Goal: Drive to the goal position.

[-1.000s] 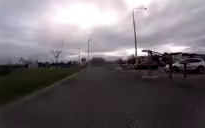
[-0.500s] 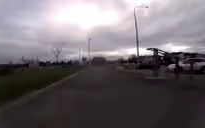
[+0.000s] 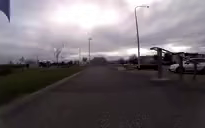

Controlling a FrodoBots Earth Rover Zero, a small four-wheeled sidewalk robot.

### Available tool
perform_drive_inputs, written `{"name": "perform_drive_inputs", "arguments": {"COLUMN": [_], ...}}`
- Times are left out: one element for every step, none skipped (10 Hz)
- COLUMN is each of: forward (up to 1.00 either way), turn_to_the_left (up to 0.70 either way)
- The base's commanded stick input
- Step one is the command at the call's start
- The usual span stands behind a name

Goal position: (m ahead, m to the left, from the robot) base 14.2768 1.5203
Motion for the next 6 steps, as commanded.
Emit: {"name": "perform_drive_inputs", "arguments": {"forward": [0.26,0.67,0.85,0.85,0.85,0.85], "turn_to_the_left": [0.00,0.00,-0.08,-0.24,-0.28,-0.12]}}
